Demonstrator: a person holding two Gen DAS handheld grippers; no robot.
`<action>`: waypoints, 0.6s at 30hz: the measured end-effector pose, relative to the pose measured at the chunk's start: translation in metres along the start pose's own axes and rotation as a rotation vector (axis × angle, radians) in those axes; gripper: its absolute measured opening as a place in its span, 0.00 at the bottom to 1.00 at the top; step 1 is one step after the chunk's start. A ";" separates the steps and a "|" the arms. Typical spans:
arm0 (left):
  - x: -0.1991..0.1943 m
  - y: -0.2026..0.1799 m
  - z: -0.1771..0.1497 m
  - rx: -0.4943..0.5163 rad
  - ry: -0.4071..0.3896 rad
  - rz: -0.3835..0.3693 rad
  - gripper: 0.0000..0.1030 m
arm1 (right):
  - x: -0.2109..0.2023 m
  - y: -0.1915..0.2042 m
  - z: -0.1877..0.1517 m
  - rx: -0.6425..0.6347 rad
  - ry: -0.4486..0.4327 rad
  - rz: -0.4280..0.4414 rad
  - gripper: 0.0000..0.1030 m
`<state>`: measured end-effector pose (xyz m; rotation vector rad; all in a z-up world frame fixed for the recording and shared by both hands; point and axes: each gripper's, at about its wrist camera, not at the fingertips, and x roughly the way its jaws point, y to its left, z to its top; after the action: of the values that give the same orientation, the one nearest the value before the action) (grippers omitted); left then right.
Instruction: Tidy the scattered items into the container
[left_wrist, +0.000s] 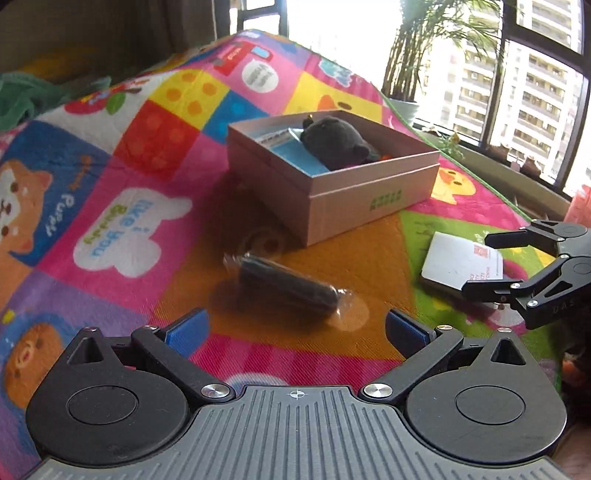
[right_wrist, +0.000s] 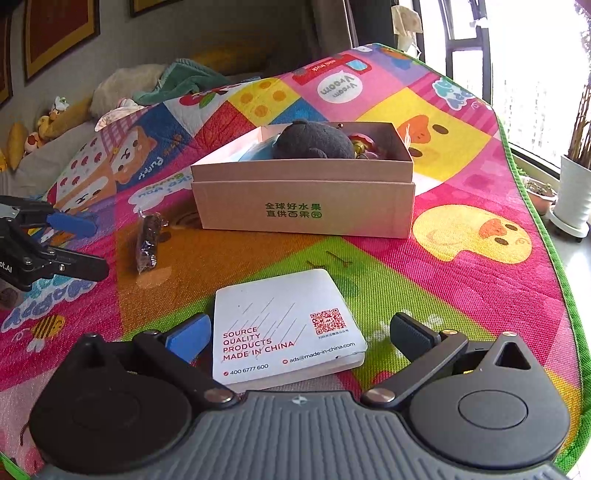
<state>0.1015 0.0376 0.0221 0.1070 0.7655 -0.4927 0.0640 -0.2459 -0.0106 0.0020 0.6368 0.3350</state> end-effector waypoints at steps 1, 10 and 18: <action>0.002 0.001 -0.003 -0.020 0.009 -0.022 1.00 | 0.000 0.000 0.000 0.000 0.000 0.000 1.00; 0.028 -0.022 0.004 -0.029 0.002 -0.147 1.00 | 0.001 0.002 -0.001 -0.005 0.002 -0.004 1.00; 0.018 -0.040 0.006 0.034 -0.028 -0.201 1.00 | 0.000 -0.001 -0.002 0.007 -0.006 0.007 1.00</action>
<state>0.0979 -0.0068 0.0177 0.0549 0.7437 -0.6975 0.0633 -0.2472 -0.0121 0.0126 0.6317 0.3397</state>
